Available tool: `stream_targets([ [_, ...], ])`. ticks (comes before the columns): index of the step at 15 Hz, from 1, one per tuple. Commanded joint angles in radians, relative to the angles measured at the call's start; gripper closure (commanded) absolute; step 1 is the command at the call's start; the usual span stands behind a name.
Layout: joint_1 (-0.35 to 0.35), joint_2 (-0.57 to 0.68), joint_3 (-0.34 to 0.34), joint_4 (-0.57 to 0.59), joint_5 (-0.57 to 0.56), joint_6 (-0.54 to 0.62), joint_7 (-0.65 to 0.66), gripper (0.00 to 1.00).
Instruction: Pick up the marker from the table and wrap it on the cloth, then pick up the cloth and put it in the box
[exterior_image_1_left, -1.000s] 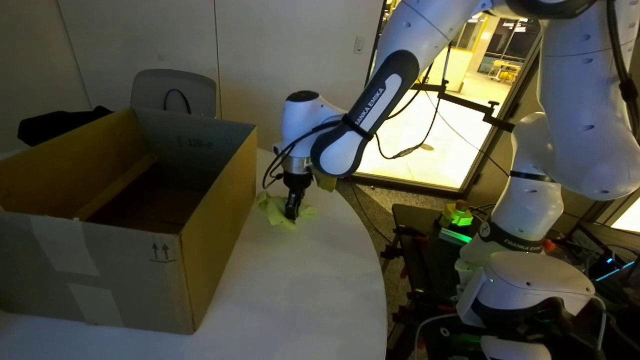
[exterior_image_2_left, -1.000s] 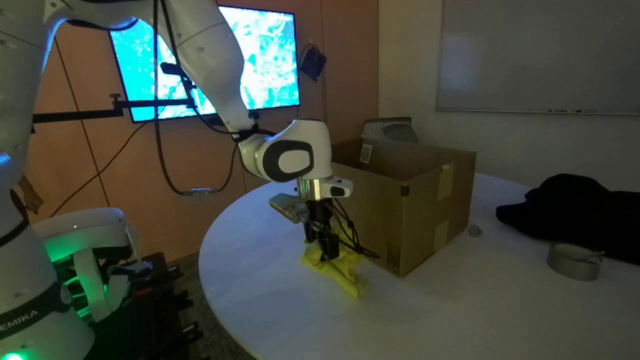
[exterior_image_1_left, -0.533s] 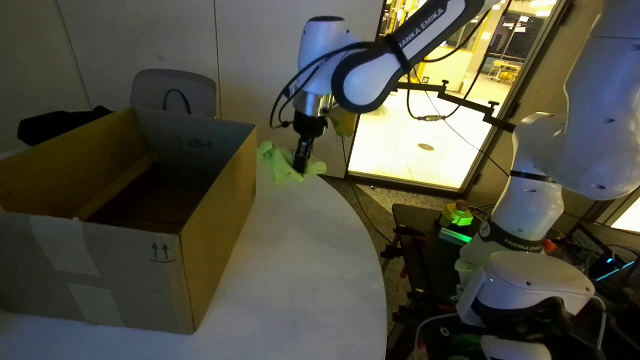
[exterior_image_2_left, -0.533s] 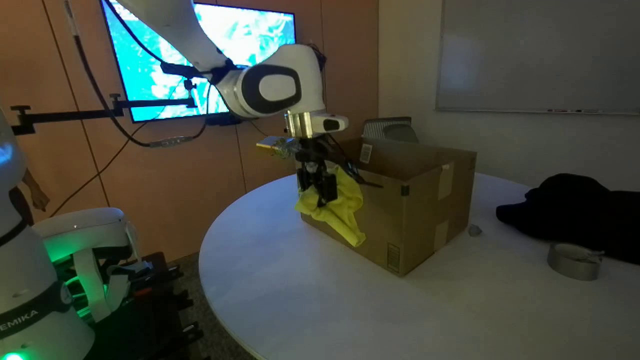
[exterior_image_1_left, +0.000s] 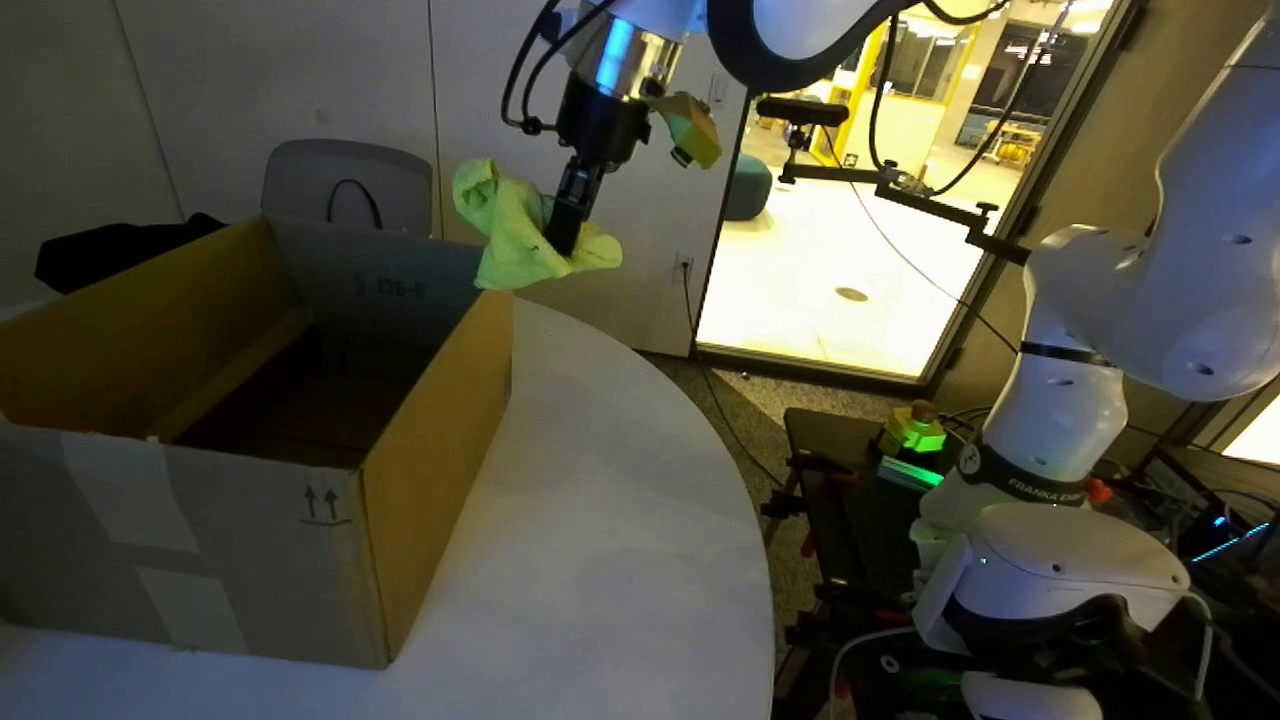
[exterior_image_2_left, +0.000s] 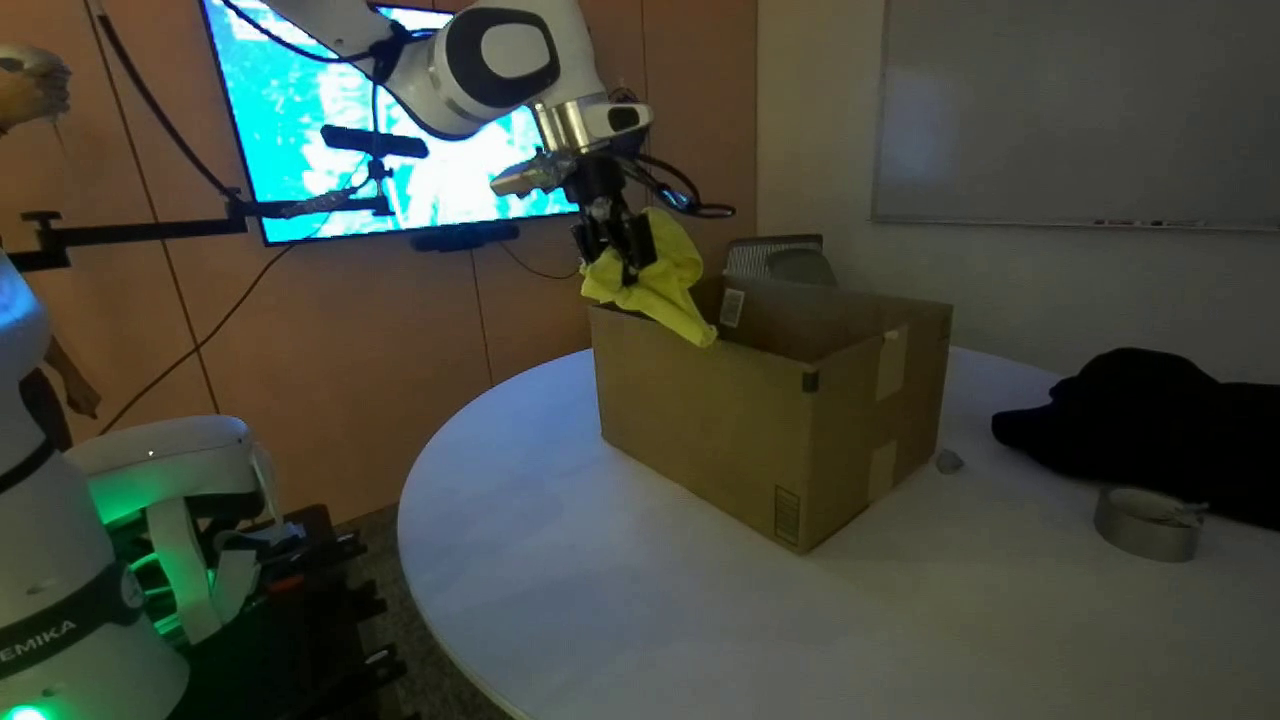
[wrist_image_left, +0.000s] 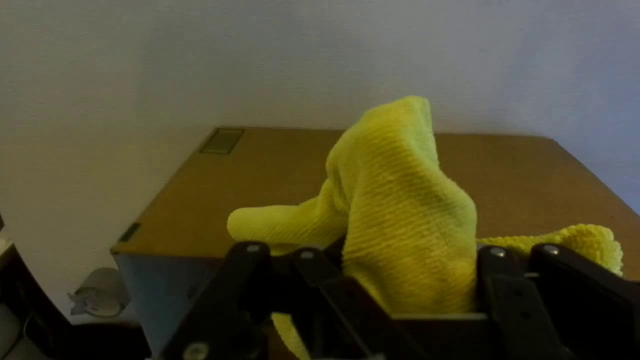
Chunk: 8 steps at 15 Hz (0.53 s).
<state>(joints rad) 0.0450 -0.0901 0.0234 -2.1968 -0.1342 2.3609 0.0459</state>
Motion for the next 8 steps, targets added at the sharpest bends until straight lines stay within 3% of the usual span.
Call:
stream_targets([
  [1,0.019,0.086,0.049,0.136,-0.033,-0.003,0.067,0.87],
  [8,0.079,0.289,0.070,0.335,-0.083,-0.016,0.165,0.87],
])
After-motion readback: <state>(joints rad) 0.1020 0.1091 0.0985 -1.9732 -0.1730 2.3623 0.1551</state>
